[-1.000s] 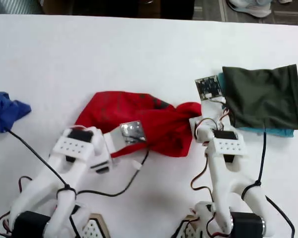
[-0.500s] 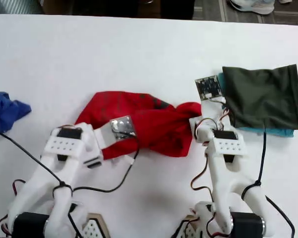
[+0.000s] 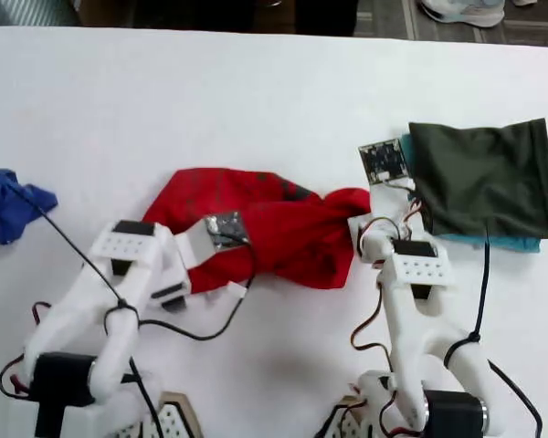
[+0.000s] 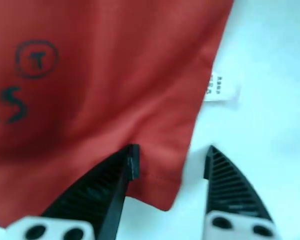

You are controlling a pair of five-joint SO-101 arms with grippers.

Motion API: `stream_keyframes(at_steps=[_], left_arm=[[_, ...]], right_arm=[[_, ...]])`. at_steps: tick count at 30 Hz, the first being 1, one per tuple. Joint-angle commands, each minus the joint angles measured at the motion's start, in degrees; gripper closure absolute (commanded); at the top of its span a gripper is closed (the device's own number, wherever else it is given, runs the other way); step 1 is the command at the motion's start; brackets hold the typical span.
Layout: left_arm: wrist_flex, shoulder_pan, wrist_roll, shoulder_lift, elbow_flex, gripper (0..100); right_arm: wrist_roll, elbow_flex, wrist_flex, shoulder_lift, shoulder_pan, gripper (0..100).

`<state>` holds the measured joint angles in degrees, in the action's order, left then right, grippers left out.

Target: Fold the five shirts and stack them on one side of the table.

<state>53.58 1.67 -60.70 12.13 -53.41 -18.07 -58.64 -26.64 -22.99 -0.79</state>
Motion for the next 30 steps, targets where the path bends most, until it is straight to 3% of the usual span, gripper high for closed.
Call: stream_keyframes(at_steps=[1,2,15,20,30], left_arm=[[-0.1,0.0,-0.3,-0.4,0.9,93],[-0.2,0.0,-0.3,-0.4,0.9,99],[2.6,0.0,0.3,0.1,1.7,97],[11.3,0.4,0.3,1.2,7.7,88],[10.0,0.3,0.3,2.5,8.3,87]], right_arm=[[0.4,1.5,0.7,-0.1,0.4,97.8],[0.4,1.5,0.7,-0.1,0.4,97.8],[0.4,1.5,0.7,0.0,0.5,97.8],[0.4,1.5,0.7,-0.1,0.5,97.8],[0.4,1.5,0.7,-0.2,0.6,97.8]])
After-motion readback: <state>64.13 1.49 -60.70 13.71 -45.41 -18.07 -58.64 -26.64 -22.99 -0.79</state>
